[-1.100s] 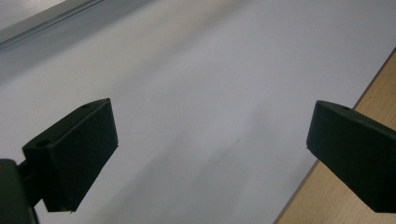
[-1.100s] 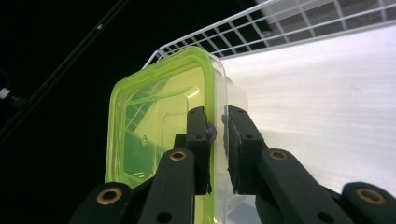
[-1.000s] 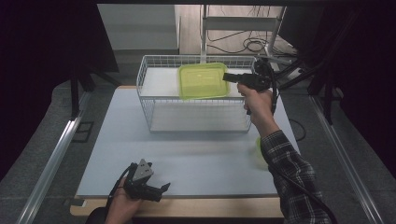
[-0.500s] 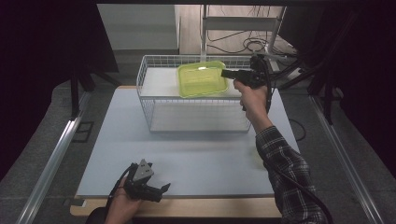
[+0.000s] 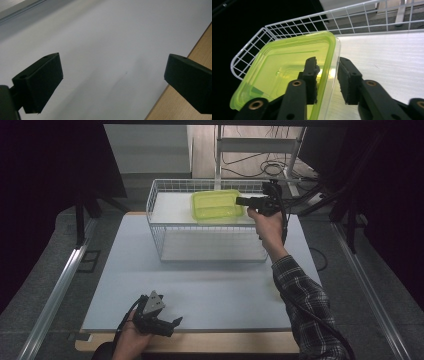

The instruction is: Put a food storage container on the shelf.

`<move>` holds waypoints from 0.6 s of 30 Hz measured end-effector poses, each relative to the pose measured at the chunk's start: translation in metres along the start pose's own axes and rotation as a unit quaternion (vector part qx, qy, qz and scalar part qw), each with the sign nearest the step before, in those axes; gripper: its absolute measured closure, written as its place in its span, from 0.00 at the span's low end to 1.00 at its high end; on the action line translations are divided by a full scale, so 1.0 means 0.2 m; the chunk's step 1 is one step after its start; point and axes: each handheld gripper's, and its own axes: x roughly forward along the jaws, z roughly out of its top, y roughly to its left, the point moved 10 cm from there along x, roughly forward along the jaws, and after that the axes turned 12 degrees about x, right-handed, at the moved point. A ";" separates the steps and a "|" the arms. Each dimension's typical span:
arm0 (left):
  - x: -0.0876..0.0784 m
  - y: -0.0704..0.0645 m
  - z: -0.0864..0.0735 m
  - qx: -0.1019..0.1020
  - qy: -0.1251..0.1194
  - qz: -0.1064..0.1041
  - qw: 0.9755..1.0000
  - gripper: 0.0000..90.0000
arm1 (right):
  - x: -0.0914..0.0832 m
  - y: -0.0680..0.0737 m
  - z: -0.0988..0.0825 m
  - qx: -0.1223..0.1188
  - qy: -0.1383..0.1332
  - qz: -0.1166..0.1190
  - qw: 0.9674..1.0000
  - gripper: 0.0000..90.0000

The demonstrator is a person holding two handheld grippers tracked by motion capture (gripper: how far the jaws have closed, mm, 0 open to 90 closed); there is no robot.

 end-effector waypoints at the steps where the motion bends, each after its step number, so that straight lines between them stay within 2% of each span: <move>1: 0.00 0.00 0.00 0.000 0.000 0.000 1.000 0.02 | 0.00 -0.01 0.00 -0.003 -0.002 -0.007 1.000 0.71; 6: 0.00 0.00 0.00 0.001 0.001 0.000 1.000 0.02 | 0.00 -0.01 0.01 -0.008 -0.002 -0.008 1.000 0.61; 11: 0.00 0.00 0.00 0.000 0.000 -0.001 1.000 0.02 | -0.06 0.02 0.04 -0.027 -0.014 -0.005 1.000 0.60; 14: 0.00 0.00 0.00 0.001 0.000 -0.001 1.000 0.02 | -0.11 0.04 0.03 -0.052 -0.014 -0.001 0.999 0.68; 18: 0.00 0.00 0.00 0.001 0.000 0.001 1.000 0.02 | -0.17 0.08 -0.02 -0.095 -0.010 0.005 0.995 0.83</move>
